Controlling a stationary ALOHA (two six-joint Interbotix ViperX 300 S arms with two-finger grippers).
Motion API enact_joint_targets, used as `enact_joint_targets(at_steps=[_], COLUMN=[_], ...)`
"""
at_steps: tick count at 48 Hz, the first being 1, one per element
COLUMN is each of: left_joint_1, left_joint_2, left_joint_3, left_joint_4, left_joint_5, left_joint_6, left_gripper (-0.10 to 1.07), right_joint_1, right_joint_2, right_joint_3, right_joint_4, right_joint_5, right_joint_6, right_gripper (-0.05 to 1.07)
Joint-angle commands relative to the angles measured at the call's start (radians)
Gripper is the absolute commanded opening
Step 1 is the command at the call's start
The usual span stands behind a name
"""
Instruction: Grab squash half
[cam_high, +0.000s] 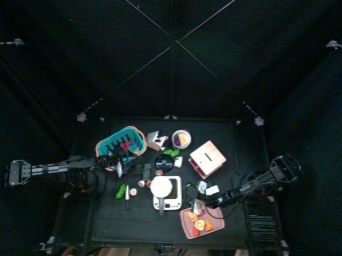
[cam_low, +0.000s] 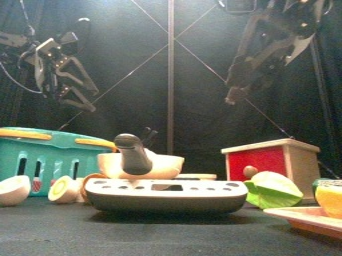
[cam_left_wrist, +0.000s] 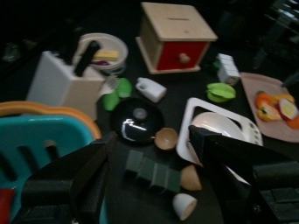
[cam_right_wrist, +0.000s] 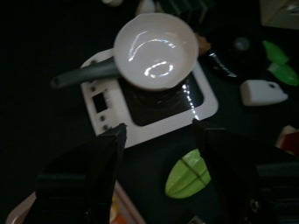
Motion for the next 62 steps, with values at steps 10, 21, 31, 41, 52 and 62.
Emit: enact_joint_targets(at_steps=[10, 21, 31, 41, 52, 62], left_joint_1=[-0.115, -0.126, -0.138, -0.158, -0.16, -0.16], left_joint_2=[0.129, 0.262, 0.337, 0.339, 0.341, 0.341], left_joint_3=[-0.005, -0.015, -0.017, -0.012, 0.003, 0.008], left_joint_4=[0.057, 0.092, 0.126, 0.132, 0.126, 0.115], left_joint_5=[-0.19, -0.262, -0.293, -0.307, -0.308, -0.308], left_joint_6=[0.002, 0.002, 0.002, 0.002, -0.003, -0.002], left_gripper=[0.98, 0.98, 0.98, 0.98, 0.98, 0.98], right_joint_1=[0.025, 0.11, 0.166, 0.198, 0.225, 0.225], right_joint_2=[-0.015, 0.023, 0.071, 0.121, 0.179, 0.221], right_joint_3=[-0.02, -0.02, -0.048, -0.054, -0.074, -0.078], right_joint_4=[0.492, 0.723, 0.781, 0.749, 0.692, 0.684], right_joint_5=[0.074, 0.167, 0.212, 0.224, 0.175, 0.135], right_joint_6=[-0.002, 0.015, 0.071, 0.166, 0.215, 0.212], right_gripper=[0.93, 0.93, 0.93, 0.93, 0.93, 0.93])
